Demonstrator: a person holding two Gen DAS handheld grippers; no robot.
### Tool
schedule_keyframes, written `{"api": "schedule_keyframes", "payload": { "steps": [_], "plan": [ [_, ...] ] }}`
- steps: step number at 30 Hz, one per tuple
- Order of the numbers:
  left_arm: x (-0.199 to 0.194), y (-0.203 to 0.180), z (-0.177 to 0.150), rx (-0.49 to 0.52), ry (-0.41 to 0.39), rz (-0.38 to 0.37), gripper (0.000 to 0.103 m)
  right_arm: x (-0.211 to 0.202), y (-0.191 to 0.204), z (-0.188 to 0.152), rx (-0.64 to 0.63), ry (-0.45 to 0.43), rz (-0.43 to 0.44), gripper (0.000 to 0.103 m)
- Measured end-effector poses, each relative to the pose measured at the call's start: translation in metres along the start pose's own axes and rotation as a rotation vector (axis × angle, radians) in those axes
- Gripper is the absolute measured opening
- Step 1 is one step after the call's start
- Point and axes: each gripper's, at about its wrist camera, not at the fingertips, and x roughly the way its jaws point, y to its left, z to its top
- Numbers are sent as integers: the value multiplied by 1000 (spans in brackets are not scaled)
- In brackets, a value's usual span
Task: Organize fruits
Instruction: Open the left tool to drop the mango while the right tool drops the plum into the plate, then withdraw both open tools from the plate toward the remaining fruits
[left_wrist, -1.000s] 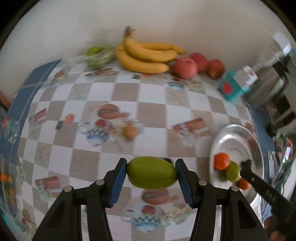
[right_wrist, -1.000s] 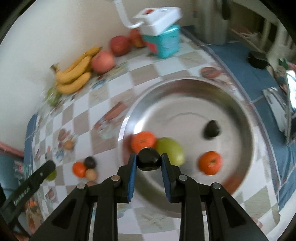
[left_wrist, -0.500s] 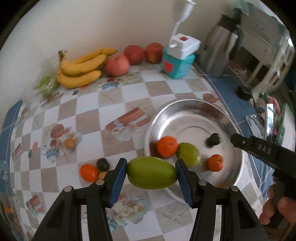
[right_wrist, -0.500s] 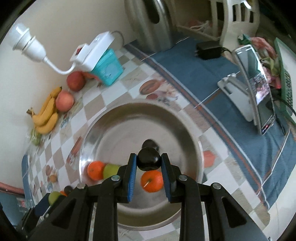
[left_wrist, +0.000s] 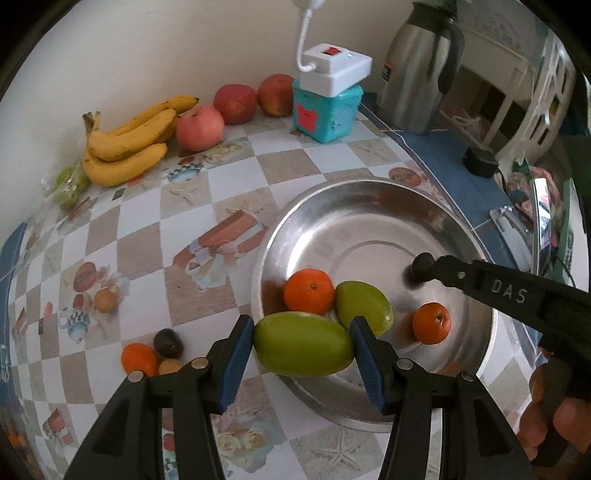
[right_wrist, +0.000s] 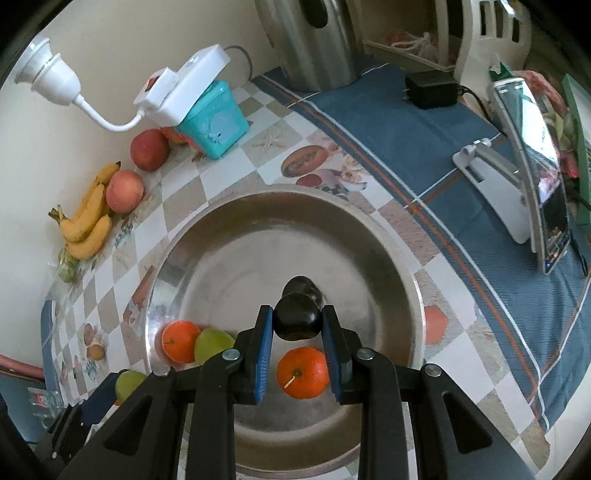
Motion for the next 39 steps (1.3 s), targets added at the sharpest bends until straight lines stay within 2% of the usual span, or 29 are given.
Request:
{"api": "schedule_keyframes", "payload": {
  "steps": [11,27,32,39],
  "plan": [
    [14,-6,-2,36,-3,10,57,21,13,-8,-55,45,-18,28],
    [18,-9,-2,46,19,2,58,23,17,-7,-78,63,-19,28],
    [13,-8,-1,42,13,-8,63,18,21,-5,-88,46,-26,39],
    [4,3,5,-3,0,-17,63,2,25,0,-101,0,-31,39]
  ]
}}
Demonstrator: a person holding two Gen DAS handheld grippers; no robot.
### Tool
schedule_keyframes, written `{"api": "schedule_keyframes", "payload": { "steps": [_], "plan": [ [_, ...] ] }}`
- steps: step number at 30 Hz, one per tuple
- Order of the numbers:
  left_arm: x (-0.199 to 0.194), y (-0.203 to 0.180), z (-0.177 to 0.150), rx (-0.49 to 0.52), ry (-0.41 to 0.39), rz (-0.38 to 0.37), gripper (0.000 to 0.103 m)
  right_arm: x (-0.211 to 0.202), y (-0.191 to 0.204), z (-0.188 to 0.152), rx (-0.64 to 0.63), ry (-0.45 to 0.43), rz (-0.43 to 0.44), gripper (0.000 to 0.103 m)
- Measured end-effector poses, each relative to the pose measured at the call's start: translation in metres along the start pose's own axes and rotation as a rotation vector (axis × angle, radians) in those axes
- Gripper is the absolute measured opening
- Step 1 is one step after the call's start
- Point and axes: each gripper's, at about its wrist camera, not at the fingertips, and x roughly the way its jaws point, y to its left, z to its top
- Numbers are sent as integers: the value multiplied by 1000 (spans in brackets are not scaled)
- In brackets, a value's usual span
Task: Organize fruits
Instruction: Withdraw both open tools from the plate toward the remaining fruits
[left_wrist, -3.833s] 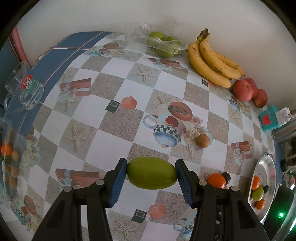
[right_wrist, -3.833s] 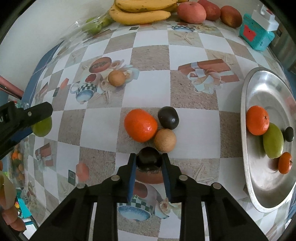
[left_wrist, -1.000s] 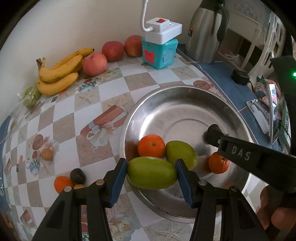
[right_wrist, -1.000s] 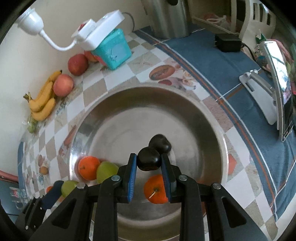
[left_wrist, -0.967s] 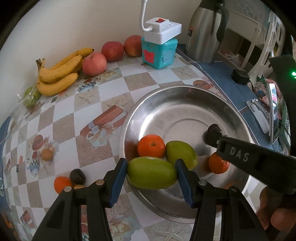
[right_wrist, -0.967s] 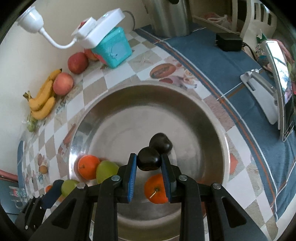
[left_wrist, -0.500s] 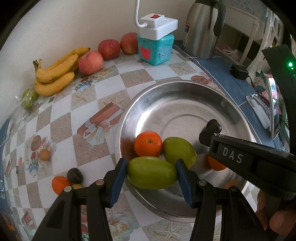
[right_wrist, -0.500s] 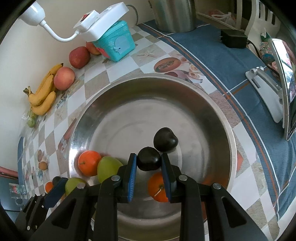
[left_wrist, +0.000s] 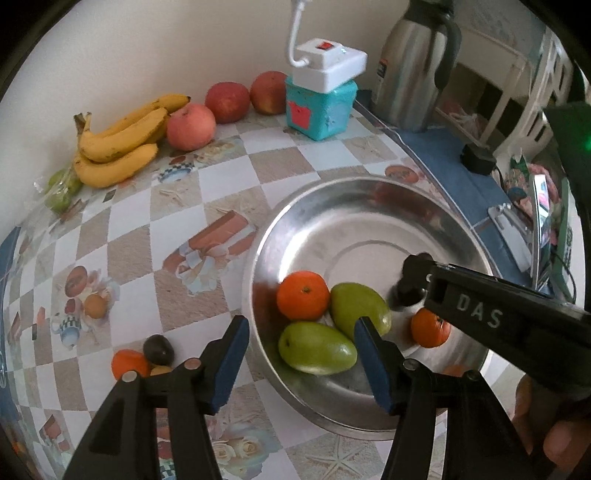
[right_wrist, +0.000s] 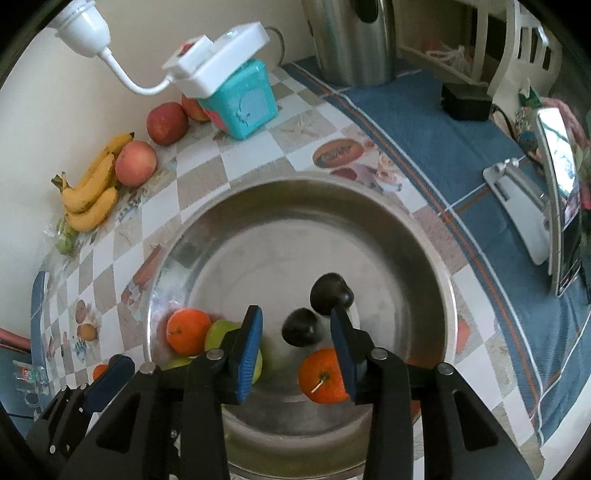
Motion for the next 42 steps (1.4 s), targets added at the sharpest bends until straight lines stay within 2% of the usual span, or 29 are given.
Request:
{"api": "schedule_keyframes", "payload": {
  "steps": [3,9,21,26,31,32,33,35,37,38,39,42],
  "plan": [
    [-7,14,3,-48,-3,-8,63,-5,0,1,1,-10,-1,40],
    [-19,60,4,-202,-18,29,63,-6,-4,1,18,2,-2,40],
    [-29,146,-13,-500,-1,69,63,-5,10,-7,-27,26,10,40],
    [-33,160,-18,-552,2,90,63,-7,22,-9,-62,30,24,40],
    [-34,160,-19,-553,2,92,63,-9,30,-11,-93,25,22,40],
    [-33,159,-18,-553,4,94,65,-9,31,-11,-99,26,19,42],
    [-31,159,-19,-551,9,98,70,-8,32,-12,-105,28,14,51],
    [-30,158,-19,-548,17,103,78,-7,34,-12,-117,25,8,60],
    [-28,157,-19,-545,25,119,89,-6,36,-13,-130,23,-4,63],
    [-27,157,-19,-543,29,127,99,-6,37,-13,-138,17,-14,75],
    [-25,156,-19,-537,34,138,103,-6,38,-13,-146,4,-29,87],
    [-22,153,-20,-510,48,174,103,-6,37,-13,-152,-2,-62,93]
  ]
}}
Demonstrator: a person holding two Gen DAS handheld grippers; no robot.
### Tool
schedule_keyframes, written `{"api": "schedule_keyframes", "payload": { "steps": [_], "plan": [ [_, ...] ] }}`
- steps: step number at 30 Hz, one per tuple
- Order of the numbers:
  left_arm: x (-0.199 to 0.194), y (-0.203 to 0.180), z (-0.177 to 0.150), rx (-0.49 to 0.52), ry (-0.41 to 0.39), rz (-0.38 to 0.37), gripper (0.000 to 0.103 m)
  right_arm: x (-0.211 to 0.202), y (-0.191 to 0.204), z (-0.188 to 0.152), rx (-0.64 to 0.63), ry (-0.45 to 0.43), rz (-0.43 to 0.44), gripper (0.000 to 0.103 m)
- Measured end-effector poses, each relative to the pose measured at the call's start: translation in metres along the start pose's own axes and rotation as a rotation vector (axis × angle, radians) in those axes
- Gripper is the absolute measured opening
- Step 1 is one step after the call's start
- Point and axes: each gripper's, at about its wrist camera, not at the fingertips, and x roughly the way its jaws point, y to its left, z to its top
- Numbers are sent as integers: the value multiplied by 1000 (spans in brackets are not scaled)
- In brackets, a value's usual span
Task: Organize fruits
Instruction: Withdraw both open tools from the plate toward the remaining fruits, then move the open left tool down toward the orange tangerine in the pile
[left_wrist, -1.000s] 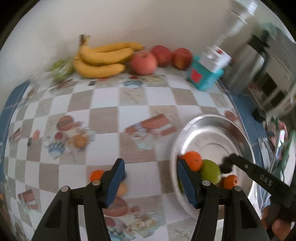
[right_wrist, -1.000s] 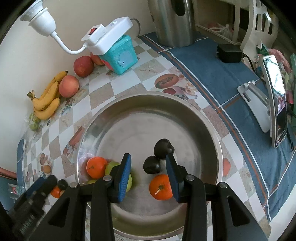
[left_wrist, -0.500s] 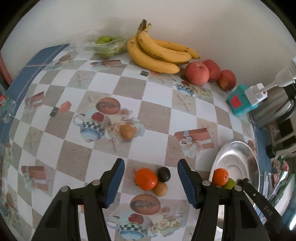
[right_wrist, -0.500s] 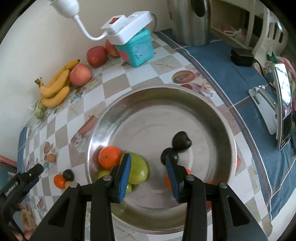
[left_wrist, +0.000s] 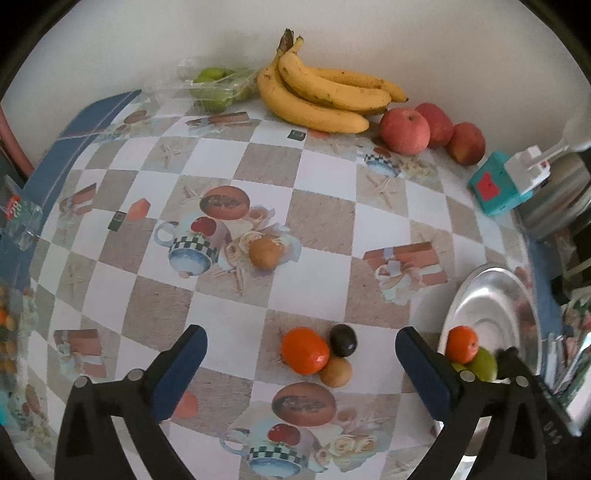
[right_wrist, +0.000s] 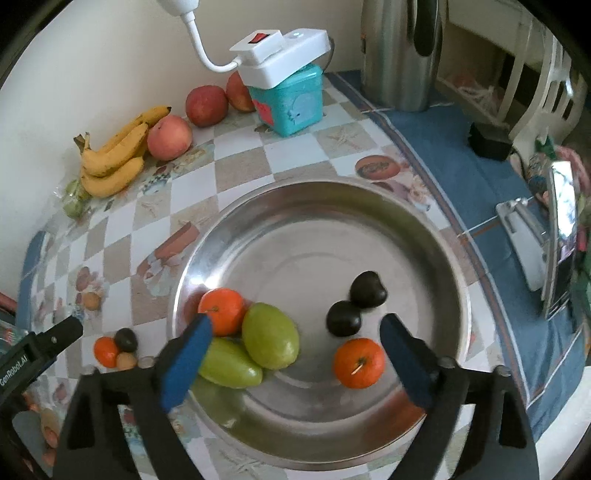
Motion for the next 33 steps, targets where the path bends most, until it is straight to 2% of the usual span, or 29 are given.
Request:
{"api": "schedule_keyframes", "payload": {
  "steps": [10,18,22,28,33],
  "plan": [
    [3,-7,-3,58,19,39,103,10,-8,-3,30,45,-20,93],
    [-3,-10,-3,117,8,56,103,13,6,-7,-20,76,-13,93],
    [-7,-7,-2,150,-10,91,103,11,19,-9,-49,82,3,93],
    [-13,6,1,183,-30,141,103,12,40,-16,-100,104,27,93],
    [-17,30,4,135,-29,131,103,10,57,-20,-143,102,30,93]
  ]
}}
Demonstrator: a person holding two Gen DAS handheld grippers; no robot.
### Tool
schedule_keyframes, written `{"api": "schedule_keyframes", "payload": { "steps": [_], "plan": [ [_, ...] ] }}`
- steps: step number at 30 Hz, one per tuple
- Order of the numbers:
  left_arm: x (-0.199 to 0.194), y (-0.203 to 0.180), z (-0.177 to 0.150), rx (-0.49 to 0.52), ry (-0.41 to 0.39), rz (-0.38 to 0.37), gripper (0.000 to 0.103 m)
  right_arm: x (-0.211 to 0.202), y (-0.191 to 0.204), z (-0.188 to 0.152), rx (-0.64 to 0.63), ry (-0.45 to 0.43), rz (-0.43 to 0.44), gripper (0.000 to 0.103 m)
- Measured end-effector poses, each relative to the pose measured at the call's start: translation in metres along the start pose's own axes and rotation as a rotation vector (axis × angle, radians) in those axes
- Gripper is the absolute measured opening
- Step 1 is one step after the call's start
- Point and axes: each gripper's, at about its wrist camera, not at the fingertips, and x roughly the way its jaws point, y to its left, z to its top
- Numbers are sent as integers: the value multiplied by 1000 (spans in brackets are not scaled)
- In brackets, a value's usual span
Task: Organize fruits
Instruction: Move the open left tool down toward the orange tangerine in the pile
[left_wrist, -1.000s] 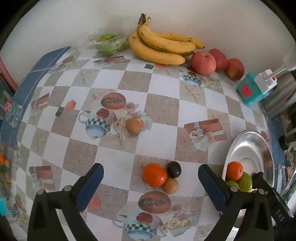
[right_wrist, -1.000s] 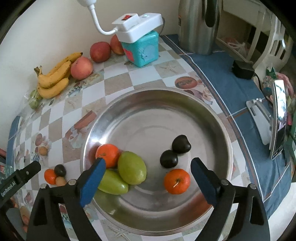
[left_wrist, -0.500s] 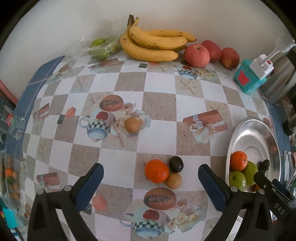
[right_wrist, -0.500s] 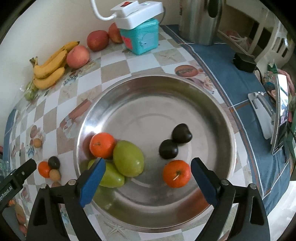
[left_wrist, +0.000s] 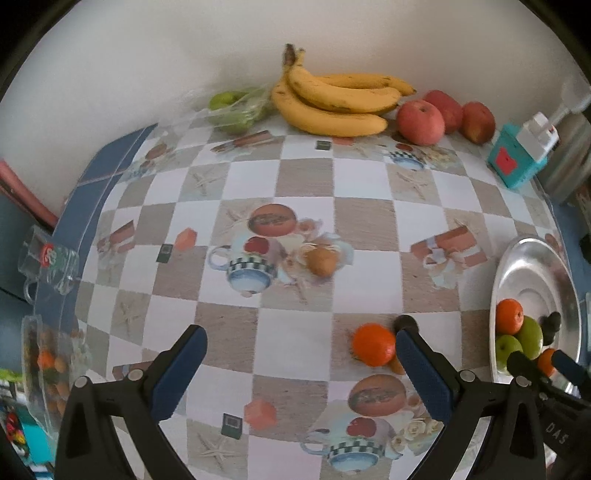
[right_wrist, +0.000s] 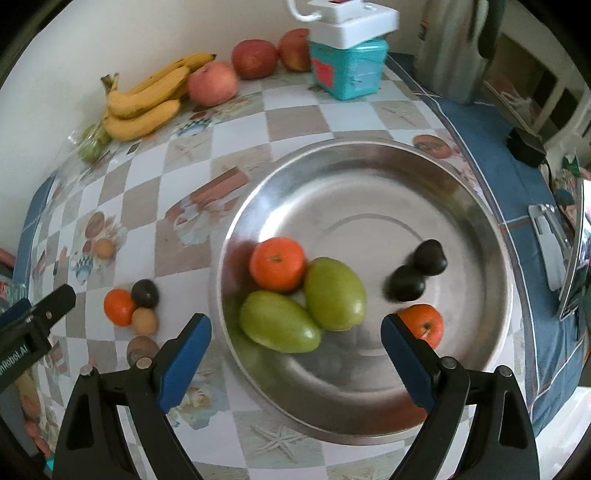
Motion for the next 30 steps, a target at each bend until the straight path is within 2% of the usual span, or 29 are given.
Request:
{"api": "schedule_keyframes", "payload": {
  "steps": [7,17,24,30],
  "plan": [
    [-4,33,1,-54,-18,52,103,1,29,-1,-57,3,37,93],
    [1,76,1,-168,-1,39,103,7,74,-5,-123,13,119,93],
    [22,77,-1,-195,55,3,103,20,91,-9,-159,33,92,93],
    [37,65,-2,-208,92,-50,103,20,96,-7,-191,14,48,96]
  ]
}}
